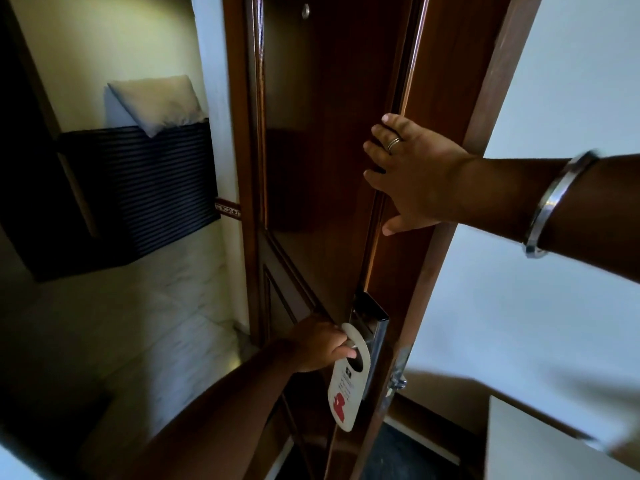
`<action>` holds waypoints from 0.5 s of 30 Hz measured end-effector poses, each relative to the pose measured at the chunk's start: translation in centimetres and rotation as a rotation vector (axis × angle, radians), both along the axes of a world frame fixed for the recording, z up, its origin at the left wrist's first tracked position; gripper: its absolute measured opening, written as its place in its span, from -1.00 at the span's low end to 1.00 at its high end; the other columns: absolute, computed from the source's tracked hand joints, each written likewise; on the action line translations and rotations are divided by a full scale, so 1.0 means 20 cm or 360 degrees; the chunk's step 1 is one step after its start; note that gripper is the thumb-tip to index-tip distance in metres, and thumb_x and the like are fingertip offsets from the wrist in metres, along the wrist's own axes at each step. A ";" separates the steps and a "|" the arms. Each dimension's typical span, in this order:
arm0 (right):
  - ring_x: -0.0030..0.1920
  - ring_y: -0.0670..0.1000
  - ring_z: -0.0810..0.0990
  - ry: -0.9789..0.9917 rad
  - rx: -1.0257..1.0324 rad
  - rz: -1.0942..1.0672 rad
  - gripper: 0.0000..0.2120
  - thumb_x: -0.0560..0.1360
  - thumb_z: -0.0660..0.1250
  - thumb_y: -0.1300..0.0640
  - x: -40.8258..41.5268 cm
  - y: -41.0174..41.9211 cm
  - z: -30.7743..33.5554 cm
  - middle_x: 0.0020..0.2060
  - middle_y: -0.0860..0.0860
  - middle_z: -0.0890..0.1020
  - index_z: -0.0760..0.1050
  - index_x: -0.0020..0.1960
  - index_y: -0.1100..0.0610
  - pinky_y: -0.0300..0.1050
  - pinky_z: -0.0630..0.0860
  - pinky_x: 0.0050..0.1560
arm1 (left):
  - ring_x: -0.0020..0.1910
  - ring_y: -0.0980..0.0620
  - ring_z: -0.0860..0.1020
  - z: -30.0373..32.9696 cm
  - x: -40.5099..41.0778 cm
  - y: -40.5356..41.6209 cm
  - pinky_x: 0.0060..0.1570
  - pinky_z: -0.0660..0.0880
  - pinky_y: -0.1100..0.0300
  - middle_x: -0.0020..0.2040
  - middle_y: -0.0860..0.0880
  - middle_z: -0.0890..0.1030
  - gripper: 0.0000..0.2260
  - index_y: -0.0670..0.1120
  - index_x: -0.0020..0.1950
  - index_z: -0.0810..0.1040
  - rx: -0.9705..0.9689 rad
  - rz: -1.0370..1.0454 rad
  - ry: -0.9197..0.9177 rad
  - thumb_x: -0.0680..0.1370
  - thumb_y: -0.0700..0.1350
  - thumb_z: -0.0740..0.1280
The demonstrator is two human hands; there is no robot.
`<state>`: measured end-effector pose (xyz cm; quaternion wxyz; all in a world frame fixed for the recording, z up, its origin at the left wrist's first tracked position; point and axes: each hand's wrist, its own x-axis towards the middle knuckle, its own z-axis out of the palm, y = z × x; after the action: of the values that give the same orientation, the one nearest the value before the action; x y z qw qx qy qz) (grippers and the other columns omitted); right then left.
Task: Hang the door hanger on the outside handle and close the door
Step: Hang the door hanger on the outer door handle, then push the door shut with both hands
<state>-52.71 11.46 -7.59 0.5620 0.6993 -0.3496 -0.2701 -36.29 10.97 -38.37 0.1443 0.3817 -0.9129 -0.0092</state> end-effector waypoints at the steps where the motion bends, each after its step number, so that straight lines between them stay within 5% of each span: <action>1: 0.58 0.28 -0.12 -0.0005 0.0005 0.0007 -0.06 0.39 -0.16 -0.55 -0.01 0.00 0.00 0.60 0.19 -0.02 -0.03 0.59 0.00 0.26 -0.24 0.51 | -0.29 0.09 0.50 0.00 0.00 -0.01 -0.02 0.40 0.14 -0.27 -0.04 0.63 -0.64 -0.13 -0.19 0.56 0.0012 -0.0012 0.0002 0.62 0.11 0.22; 5: 0.58 0.27 -0.12 0.0000 0.0006 -0.0007 -0.07 0.40 -0.17 -0.54 -0.02 0.01 -0.01 0.60 0.19 -0.02 -0.04 0.59 0.01 0.25 -0.25 0.51 | -0.37 0.04 0.51 -0.01 0.00 -0.03 -0.19 0.30 0.21 -0.35 -0.05 0.60 -0.58 -0.15 -0.27 0.54 -0.0042 -0.0044 0.0016 0.60 0.14 0.22; 15: 0.58 0.25 -0.11 0.0020 0.0060 -0.0127 -0.14 0.48 -0.10 -0.47 0.22 0.18 0.00 0.60 0.17 -0.01 -0.03 0.60 0.05 0.23 -0.23 0.52 | 0.00 0.05 0.60 -0.05 0.21 0.12 0.06 0.45 0.14 -0.02 -0.02 0.69 -0.61 -0.07 0.03 0.62 0.0062 0.0176 0.0008 0.60 0.19 0.17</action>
<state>-48.30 15.11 -7.65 0.5397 0.6934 -0.3686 -0.3033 -32.17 13.28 -39.42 0.1393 0.4344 -0.8897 -0.0198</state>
